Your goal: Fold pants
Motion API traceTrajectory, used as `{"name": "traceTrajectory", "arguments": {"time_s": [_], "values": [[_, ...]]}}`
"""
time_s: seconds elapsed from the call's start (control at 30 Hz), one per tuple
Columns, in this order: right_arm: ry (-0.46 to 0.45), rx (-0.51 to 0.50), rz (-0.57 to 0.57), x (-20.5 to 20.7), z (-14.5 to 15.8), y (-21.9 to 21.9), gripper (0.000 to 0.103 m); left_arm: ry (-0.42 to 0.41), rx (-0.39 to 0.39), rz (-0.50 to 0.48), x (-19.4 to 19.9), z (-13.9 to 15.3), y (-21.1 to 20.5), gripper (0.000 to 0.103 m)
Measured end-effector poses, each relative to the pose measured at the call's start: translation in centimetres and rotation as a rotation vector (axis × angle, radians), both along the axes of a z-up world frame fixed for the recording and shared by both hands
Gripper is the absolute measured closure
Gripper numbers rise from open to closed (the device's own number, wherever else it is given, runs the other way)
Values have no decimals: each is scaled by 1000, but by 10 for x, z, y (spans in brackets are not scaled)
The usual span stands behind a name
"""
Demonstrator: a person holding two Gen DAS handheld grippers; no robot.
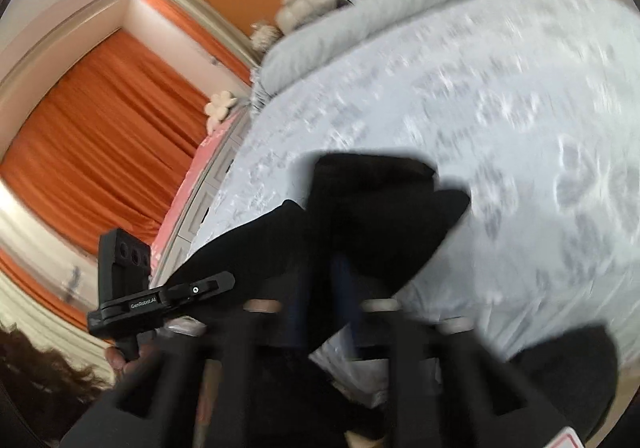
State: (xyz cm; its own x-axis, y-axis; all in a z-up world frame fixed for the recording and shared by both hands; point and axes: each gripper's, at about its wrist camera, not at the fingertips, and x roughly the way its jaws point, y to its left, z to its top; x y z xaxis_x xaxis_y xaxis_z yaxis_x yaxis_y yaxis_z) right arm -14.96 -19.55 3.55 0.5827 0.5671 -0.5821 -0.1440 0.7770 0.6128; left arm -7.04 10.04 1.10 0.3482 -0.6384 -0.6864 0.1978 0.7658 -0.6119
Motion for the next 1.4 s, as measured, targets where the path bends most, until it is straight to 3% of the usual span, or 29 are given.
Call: {"name": "traceTrajectory", "arguments": {"time_s": [0.07,0.13,0.2,0.3,0.33,0.37,0.47,0.5,0.53,0.6,0.7,0.8,0.9,0.97,1.0,1.03,1.07,1.1,1.2,1.4], "values": [[45,-50,-7,14,-15,-2,93,-3,44,10,3,-5,-4,75],[126,-50,-24,30,-45,-11,88,58,66,42,16,-31,-4,75],[213,18,-28,35,-78,-20,88,126,76,62,20,-52,-2,75],[257,58,-16,22,-96,-21,82,126,100,84,13,-64,4,75],[258,65,-18,15,-94,-21,67,123,100,87,11,-64,7,75],[252,59,-38,10,-91,-25,39,125,110,93,10,-65,10,75],[147,110,-65,-18,-72,-48,28,162,89,100,10,-74,24,74],[142,90,-84,-27,-68,-55,16,170,90,100,10,-78,27,74],[160,41,-116,-35,-69,-61,13,178,94,98,9,-82,30,74],[219,26,-130,-35,-86,-65,13,178,99,87,4,-88,33,73],[351,112,-93,-26,-129,-55,13,172,103,85,1,-94,33,72],[429,89,-44,-17,-163,-30,13,161,94,91,-1,-96,35,71],[496,183,-2,-14,-186,-9,12,155,98,93,-4,-99,36,70],[461,159,-12,-13,-181,0,9,156,101,96,-4,-102,37,70],[440,147,-21,-11,-178,2,14,158,97,99,-4,-103,37,69],[423,141,-39,-10,-175,3,25,163,95,103,-4,-105,38,69],[424,118,-38,-10,-172,4,57,164,95,106,-5,-106,38,70],[416,107,-23,-9,-168,7,61,160,90,108,-6,-104,38,70],[355,30,-17,-13,-140,13,66,117,110,102,-9,-87,33,72],[153,23,40,-10,-51,19,67,-6,71,112,-4,-26,33,74]]}}
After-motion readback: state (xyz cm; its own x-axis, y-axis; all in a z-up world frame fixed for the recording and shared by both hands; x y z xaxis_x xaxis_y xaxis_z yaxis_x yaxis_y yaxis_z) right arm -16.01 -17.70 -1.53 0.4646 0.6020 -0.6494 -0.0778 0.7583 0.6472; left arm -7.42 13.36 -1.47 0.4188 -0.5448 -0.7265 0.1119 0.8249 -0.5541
